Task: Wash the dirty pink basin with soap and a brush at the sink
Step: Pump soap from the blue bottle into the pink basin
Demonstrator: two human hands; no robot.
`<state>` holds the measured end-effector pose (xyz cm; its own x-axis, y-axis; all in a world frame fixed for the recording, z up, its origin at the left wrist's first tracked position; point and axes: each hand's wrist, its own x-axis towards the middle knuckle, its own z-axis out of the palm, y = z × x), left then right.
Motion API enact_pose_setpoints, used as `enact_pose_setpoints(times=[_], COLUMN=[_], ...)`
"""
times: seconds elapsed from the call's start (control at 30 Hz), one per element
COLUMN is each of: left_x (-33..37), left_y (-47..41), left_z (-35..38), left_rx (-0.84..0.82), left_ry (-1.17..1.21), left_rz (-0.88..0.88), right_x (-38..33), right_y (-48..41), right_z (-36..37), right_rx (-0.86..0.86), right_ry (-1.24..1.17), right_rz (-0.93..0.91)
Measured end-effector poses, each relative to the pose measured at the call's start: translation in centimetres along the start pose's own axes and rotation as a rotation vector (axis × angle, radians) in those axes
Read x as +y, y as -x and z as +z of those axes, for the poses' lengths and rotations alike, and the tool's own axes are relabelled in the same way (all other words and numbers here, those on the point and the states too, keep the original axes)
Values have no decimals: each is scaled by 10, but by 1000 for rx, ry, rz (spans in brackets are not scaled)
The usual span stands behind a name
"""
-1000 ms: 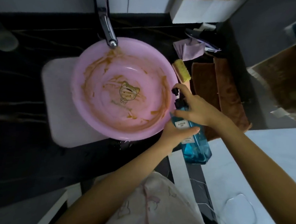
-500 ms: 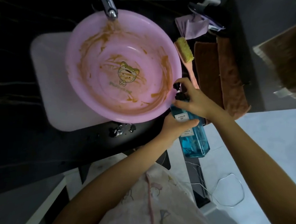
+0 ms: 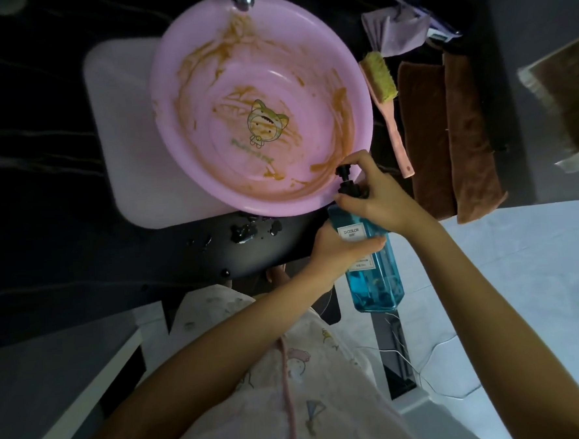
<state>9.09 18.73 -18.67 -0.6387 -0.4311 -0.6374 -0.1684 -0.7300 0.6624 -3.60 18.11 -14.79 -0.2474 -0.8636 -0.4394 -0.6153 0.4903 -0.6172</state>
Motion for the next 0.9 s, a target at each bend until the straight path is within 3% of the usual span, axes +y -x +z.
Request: enact_pose_setpoints(times=[0.43, 0.67, 0.9], left_x=[-19, -9, 22], left_y=[40, 54, 59], left_z=[-56, -72, -60], left_rx=[152, 228, 33], left_ry=[-44, -81, -490], left_rz=[4, 150, 342], right_x=[-49, -69, -46], right_y=[8, 9, 41], right_z=[60, 68, 37], right_rx=[-48, -30, 78], right_ry=[-57, -16, -316], right_rz=[-41, -180, -192])
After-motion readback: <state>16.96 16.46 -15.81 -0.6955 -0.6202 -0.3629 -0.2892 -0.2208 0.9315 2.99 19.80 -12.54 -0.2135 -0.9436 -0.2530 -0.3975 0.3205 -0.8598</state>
